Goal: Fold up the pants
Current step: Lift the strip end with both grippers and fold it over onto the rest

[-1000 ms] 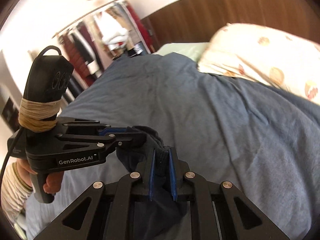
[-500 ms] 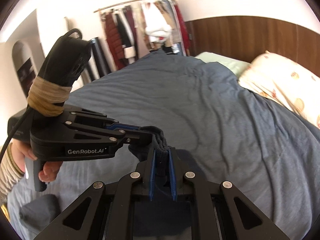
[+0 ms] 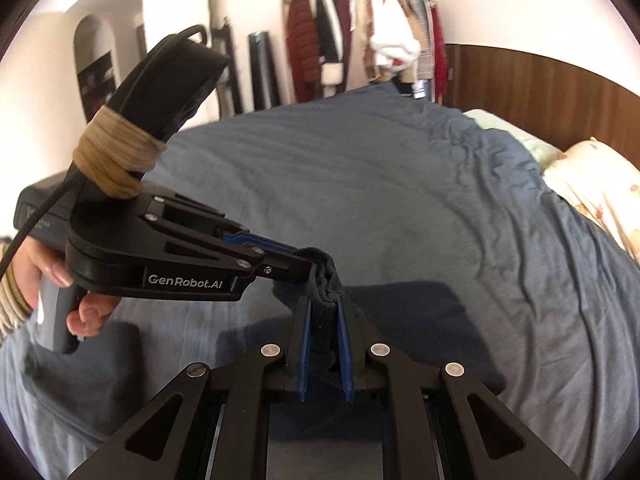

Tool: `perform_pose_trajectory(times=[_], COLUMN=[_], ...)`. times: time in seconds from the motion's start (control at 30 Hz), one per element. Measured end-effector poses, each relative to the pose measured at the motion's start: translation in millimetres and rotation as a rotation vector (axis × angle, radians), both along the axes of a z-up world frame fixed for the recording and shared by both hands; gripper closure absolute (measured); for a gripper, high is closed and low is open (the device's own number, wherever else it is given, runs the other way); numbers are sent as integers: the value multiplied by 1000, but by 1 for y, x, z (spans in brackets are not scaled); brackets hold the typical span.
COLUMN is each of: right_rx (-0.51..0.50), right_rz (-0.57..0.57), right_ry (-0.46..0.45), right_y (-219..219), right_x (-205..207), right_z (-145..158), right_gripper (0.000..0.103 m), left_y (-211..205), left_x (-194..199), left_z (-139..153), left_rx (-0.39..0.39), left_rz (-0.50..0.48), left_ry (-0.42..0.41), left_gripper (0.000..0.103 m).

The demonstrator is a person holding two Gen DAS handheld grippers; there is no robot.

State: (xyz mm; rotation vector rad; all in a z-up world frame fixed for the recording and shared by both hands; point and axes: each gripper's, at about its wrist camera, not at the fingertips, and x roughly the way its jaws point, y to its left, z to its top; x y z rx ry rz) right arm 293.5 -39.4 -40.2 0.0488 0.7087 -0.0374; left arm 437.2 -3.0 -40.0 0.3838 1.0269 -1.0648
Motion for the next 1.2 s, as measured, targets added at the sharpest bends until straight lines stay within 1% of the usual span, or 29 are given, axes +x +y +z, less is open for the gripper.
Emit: perform_pose_trajectory(times=[0.2,0.3,0.37,0.47,0.57,0.67,0.73,0.8,0.87,0.9,0.93,1.0,1.07,1.13,1.2], right_rx=[-67,-81,-72,-61,-50,-7,19,55,54,44,38,17,1,9,15], right_rz=[74,97,107,125,155,220,257,278,234,199,171,124,71,26,-4], right_ry=[67,97,130,167,186,201,220,218,171,144,125,98,80,81,87], right_y=[34,47,52,58,63,71,75,74,66,59,54,44,32,21,13], right_x=[-1,-3,-3,-5,-9,-13,-17,-24,-32,-36,-37,-34,-29,-22,-17], right_z=[-31,-43,-50,-59,-65,-71,-74,-72,-62,-56,-53,-48,-48,-50,-53], right_gripper=[89,89,89,89,89,89,89,89,88,85,77,69,69,69,69], left_y=[25,42,55,73,82,81,77,70,66,64,61,54,49,45,41], left_x=[-5,-3,2,6,0,-7,-11,-12,-14,-14,-13,-9,-4,1,2], left_z=[-30,-38,-41,-39,-32,-29,-26,-22,-18,-17,-17,-21,-29,-36,-43], left_rx=[52,85,89,93,65,40,39,28,-2,-17,-26,-31,-28,-26,-15], left_rz=[36,87,135,202,237,241,239,244,242,240,240,243,253,265,272], left_ry=[20,20,33,39,56,90,87,85,90,96,101,115,128,148,152], left_gripper=[91,93,93,92,92,91,90,86,69,67,67,67,67,67,67])
